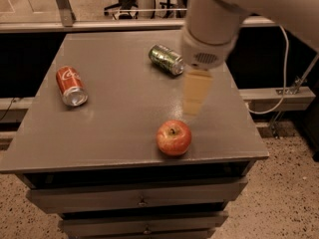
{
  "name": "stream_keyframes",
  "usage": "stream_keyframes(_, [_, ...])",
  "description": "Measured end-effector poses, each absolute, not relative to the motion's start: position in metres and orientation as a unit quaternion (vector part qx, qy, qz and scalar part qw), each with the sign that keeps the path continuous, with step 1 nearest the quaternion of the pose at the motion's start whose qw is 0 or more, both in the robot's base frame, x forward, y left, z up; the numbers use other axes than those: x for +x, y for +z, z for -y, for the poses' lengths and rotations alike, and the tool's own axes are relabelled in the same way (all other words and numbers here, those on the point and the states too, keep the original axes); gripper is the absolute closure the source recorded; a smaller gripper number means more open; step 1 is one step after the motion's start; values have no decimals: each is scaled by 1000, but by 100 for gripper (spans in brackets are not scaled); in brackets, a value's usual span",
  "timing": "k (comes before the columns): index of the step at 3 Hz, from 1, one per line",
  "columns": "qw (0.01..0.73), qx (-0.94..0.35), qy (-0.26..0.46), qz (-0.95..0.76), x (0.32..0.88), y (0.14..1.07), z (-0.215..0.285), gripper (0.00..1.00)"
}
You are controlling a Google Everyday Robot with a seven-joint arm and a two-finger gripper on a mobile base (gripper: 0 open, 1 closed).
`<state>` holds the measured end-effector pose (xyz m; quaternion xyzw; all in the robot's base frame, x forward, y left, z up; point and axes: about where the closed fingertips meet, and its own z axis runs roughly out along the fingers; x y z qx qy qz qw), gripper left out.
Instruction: Pick coke can
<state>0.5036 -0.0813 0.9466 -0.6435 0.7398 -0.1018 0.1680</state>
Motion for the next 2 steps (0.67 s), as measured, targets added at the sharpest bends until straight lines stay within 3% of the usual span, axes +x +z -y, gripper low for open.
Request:
stream_keyframes(1, [185,-644,-98,-736,514,952,19,0])
stream_keyframes(2, [188,-641,-92,-738,516,953,14,0])
